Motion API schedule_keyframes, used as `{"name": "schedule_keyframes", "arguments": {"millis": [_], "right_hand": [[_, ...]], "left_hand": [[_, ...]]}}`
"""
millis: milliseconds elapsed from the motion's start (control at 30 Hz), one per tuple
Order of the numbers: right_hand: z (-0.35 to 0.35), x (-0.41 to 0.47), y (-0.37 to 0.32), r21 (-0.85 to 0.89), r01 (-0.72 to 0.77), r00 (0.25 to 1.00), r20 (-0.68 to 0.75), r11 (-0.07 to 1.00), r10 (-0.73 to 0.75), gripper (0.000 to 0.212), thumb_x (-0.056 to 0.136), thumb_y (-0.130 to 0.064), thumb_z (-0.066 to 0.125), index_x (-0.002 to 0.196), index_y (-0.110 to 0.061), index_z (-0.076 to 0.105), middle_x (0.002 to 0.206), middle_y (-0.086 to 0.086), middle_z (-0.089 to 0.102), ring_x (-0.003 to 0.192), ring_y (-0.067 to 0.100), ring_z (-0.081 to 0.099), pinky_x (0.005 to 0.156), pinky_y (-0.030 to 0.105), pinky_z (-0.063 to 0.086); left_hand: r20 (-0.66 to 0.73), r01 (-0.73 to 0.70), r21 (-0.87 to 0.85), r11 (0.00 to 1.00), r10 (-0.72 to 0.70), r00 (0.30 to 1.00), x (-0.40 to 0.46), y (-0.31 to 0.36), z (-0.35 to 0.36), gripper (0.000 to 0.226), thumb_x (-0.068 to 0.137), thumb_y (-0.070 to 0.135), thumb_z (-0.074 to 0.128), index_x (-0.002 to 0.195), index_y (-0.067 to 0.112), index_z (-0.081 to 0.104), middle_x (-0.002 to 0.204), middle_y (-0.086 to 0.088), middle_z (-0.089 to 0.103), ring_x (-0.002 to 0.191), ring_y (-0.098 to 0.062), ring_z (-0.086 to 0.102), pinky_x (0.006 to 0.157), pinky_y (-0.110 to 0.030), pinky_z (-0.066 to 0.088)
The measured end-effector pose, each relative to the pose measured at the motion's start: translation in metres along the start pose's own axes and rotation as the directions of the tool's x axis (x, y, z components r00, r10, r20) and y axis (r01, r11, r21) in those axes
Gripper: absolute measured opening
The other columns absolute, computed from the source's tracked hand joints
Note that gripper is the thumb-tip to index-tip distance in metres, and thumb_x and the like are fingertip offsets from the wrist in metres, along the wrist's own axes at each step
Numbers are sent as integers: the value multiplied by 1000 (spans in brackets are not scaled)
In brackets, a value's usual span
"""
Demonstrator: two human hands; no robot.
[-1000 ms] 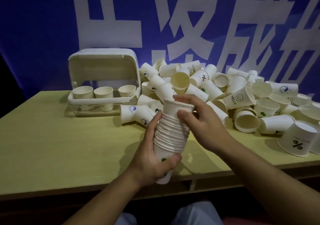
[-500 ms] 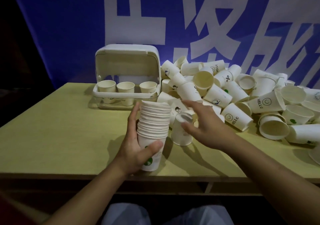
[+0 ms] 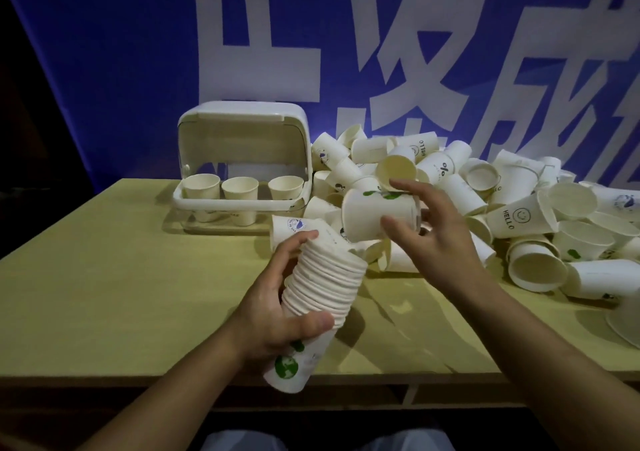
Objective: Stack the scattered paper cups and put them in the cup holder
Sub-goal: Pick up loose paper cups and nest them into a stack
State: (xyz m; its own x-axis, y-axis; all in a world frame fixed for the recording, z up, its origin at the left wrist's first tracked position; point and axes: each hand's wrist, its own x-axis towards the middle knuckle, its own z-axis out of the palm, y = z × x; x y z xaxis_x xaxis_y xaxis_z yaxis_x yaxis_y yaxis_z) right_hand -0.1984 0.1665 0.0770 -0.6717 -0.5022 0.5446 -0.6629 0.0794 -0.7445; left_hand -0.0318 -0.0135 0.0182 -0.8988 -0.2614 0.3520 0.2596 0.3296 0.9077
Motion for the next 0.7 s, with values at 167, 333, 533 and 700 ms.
{"name": "schedule_keyframes", "arguments": {"millis": [167,333,533,700], "right_hand": [[2,-2,-13,173,12,999,-38,985,-6,21,80,-50,69,99,-43,68,114,-9,62,106,15,62,84,42,56],[6,2,-10,275,-52,998,-23,960,61,39,83,-35,77,116,-45,58,108,-6,59,104,20,64,82,47,60],[3,10,0,195,-124,992,39,973,119,48,92,-36,68,129,-59,49,112,0,57,105,20,62,92,43,58],[14,6,14,46,-64,993,105,997,59,44,97,-22,61,132,-49,57,104,-3,58,93,3,57,79,18,50]], "left_hand": [[106,-7,23,1000,4,994,22,6,14,100,56,45,86,141,63,35,141,5,53,120,-17,62,97,-44,57],[123,-33,-7,999,34,992,42,2,24,109,58,41,85,145,61,23,136,7,55,117,-7,63,88,-23,54],[102,-69,-16,998,70,992,64,-1,29,108,59,44,81,144,59,16,133,16,51,113,-1,62,84,-19,54],[-4,-191,-4,982,191,982,85,-13,15,107,68,36,78,152,41,11,141,38,43,128,2,51,95,-13,46]]}}
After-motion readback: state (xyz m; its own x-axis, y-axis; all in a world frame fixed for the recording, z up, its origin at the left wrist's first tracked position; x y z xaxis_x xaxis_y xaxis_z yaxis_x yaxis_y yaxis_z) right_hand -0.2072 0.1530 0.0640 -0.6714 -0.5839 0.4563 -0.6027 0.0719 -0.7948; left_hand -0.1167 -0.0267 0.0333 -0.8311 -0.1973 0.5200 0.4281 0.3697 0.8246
